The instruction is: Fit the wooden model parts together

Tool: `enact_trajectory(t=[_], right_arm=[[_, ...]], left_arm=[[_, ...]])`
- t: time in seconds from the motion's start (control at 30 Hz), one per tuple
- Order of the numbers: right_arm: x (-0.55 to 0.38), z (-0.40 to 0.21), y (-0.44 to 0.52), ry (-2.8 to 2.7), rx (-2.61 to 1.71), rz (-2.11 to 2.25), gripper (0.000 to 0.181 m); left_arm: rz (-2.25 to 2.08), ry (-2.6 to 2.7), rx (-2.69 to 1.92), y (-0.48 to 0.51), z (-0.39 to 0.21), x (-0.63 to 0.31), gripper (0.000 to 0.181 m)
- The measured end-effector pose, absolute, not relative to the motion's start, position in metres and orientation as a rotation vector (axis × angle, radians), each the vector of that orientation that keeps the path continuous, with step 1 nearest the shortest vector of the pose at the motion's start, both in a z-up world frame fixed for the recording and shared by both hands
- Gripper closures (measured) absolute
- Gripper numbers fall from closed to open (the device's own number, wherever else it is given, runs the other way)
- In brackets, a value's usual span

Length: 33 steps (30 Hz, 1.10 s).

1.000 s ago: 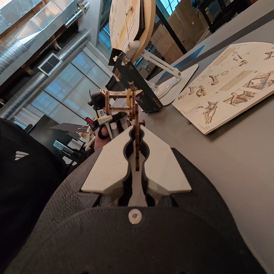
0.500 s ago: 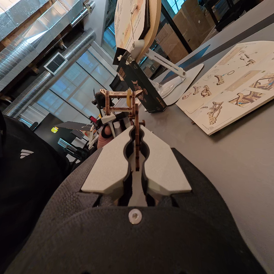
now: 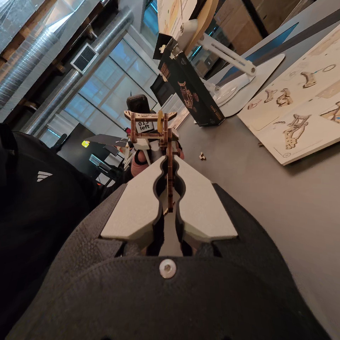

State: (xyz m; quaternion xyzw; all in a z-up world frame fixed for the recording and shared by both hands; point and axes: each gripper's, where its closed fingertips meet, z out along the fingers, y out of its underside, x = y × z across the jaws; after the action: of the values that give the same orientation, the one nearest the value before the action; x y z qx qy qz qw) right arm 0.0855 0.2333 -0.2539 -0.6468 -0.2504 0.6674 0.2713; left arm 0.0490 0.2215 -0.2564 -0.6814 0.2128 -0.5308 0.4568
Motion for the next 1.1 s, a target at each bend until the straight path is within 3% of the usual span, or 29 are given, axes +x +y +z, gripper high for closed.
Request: enact_trajectory(t=[0.2, 0.3, 0.4, 0.57, 0.7, 0.8, 0.87, 0.93, 1.1], right_arm=[[0.082, -0.252, 0.222, -0.755, -1.720, 1.833, 0.181], [0.076, -0.253, 0.208, -0.849, -1.720, 1.854, 0.181], [0.074, -0.252, 0.202, -0.876, -1.705, 1.881, 0.181], [0.076, -0.247, 0.205, -0.840, -1.678, 1.896, 0.181], [0.078, -0.247, 0.215, -0.750, -1.700, 1.825, 0.159], [0.078, -0.250, 0.212, -0.774, -1.742, 1.731, 0.156], [0.078, -0.249, 0.212, -0.775, -1.754, 1.693, 0.161], [0.079, -0.241, 0.213, -0.749, -1.726, 1.717, 0.177], [0.081, -0.226, 0.206, -0.730, -1.662, 1.832, 0.181]], left_arm=[[-1.317, 0.631, -1.731, 0.211, -0.261, 0.069, 0.142], [-1.372, 0.645, -1.708, 0.206, -0.258, 0.077, 0.151], [-1.365, 0.721, -1.703, 0.198, -0.259, 0.084, 0.172], [-1.397, 0.719, -1.689, 0.196, -0.256, 0.090, 0.175], [-1.382, 0.648, -1.693, 0.203, -0.256, 0.083, 0.176], [-1.399, 0.611, -1.689, 0.206, -0.253, 0.081, 0.176], [-1.429, 0.602, -1.672, 0.204, -0.250, 0.082, 0.175], [-1.481, 0.585, -1.638, 0.202, -0.244, 0.083, 0.175], [-1.523, 0.641, -1.591, 0.193, -0.238, 0.086, 0.173]])
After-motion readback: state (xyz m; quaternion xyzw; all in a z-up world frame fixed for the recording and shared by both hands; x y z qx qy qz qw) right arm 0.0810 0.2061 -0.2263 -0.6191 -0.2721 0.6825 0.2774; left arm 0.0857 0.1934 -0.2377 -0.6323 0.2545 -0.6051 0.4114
